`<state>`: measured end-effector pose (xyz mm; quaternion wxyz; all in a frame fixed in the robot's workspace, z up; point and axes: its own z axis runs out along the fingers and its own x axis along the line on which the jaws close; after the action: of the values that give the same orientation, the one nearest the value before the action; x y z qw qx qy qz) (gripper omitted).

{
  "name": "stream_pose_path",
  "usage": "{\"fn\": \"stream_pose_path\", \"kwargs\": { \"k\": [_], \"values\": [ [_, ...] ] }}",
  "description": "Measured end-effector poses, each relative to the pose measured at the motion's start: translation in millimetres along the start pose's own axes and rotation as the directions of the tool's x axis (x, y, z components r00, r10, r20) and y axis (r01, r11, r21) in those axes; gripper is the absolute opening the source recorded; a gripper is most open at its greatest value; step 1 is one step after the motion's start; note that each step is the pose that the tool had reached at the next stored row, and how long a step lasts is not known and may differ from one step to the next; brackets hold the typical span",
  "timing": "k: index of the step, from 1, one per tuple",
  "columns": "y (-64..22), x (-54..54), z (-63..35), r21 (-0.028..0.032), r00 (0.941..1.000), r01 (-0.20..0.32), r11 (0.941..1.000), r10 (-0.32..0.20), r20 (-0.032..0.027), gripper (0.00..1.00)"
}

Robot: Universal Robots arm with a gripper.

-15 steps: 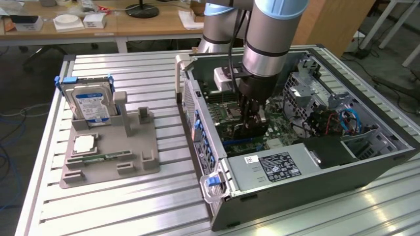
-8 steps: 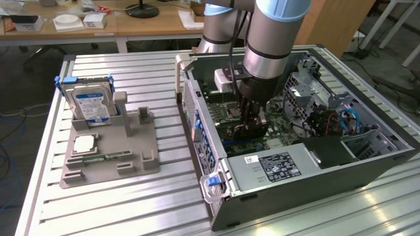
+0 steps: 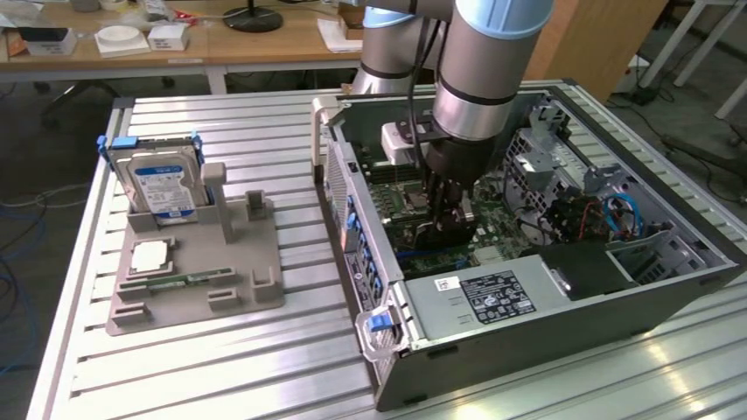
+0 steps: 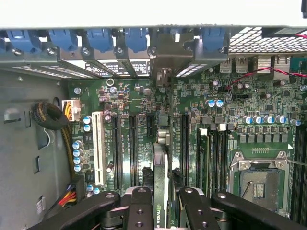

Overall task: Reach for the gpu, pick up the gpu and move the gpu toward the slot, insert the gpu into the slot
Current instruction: 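Insert the gpu into the slot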

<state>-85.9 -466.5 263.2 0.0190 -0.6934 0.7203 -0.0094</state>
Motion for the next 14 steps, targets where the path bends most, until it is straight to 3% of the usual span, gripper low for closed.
{"fn": "stream_pose_path", "kwargs": {
  "k": [14],
  "values": [
    [0.2,-0.9,2.6,0.0001,1.0000,0.000,1.0000,0.000,0.0011,0.25]
  ]
}}
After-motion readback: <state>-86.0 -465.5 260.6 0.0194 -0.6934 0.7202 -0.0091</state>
